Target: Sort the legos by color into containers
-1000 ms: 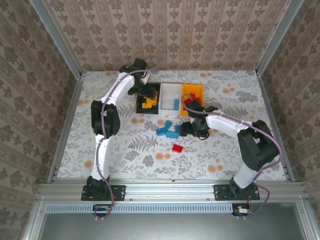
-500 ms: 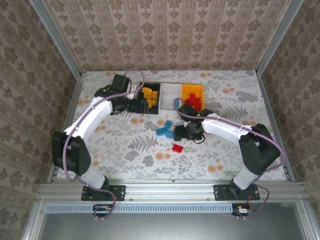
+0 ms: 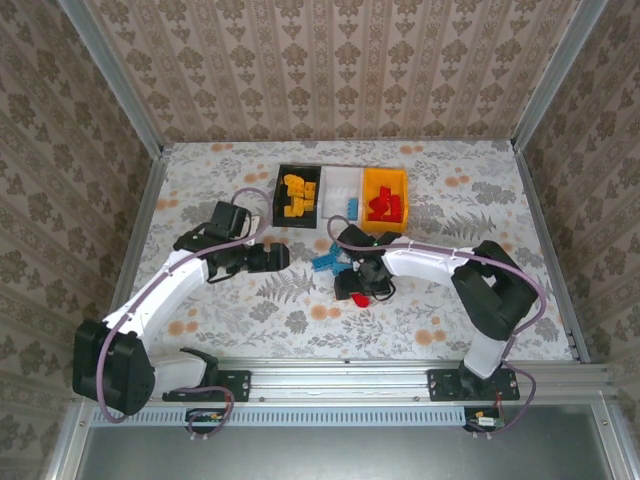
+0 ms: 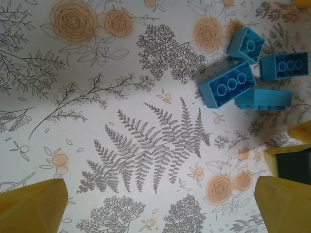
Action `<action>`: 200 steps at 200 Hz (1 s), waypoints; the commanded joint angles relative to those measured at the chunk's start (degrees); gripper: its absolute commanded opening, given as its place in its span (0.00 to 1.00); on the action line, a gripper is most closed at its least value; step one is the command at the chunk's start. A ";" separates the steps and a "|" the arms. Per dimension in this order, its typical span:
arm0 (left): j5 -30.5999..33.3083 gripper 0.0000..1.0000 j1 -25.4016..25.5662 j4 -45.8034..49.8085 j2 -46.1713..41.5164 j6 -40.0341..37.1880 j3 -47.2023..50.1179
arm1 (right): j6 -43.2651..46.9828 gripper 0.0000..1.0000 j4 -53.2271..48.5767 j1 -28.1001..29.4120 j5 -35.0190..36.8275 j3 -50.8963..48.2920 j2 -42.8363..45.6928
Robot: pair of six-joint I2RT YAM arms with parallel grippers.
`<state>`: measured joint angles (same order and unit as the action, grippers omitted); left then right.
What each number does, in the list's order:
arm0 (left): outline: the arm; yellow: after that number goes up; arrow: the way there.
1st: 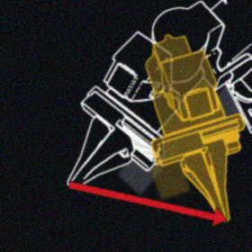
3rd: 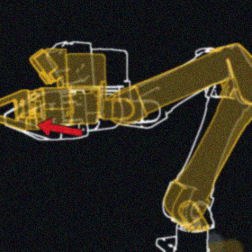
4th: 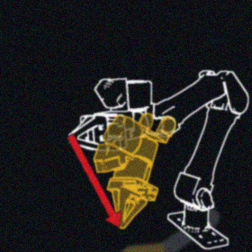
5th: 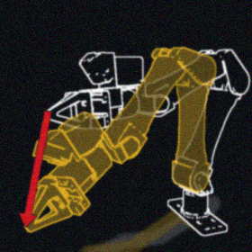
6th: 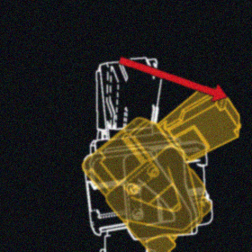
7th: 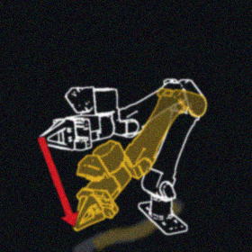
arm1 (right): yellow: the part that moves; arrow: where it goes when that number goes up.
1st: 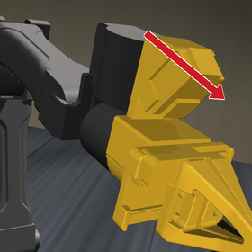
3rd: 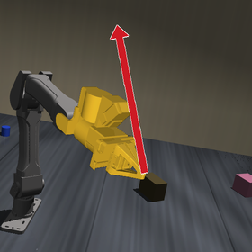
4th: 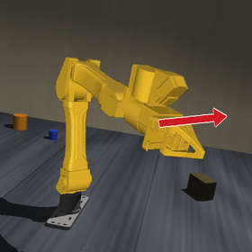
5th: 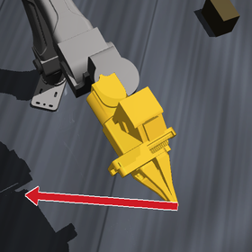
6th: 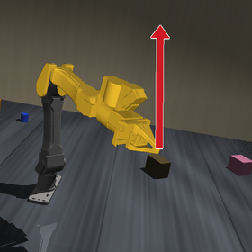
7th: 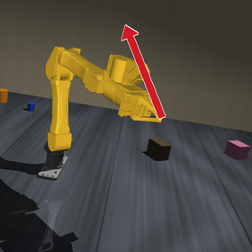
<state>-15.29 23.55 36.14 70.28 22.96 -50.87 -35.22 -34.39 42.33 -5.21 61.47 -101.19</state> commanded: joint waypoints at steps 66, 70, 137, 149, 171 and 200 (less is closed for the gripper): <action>-1.19 1.00 0.09 -1.95 1.65 0.24 -0.42 | -0.99 0.76 -1.19 1.54 0.41 4.01 -4.57; -1.30 1.00 0.09 -1.97 1.70 0.24 -0.43 | -0.91 0.76 -1.47 1.59 0.86 4.02 -4.27; -1.06 1.00 0.31 -2.31 0.56 0.50 0.94 | -2.36 0.79 -12.12 1.71 10.53 -1.25 9.40; -1.23 1.00 0.41 -2.65 0.55 0.79 1.22 | -3.47 0.79 -12.56 1.81 10.41 -3.68 11.78; -1.24 1.00 0.96 -3.31 0.65 1.32 1.29 | -4.87 0.80 -12.51 2.22 9.71 -7.98 15.27; -1.15 1.00 1.76 -3.02 1.56 1.22 0.37 | -6.60 0.81 -11.42 2.28 6.77 -12.65 18.75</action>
<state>-15.68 24.60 33.65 71.72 23.24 -50.13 -39.00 -44.01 44.16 2.74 51.99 -84.99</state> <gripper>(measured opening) 0.997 0.807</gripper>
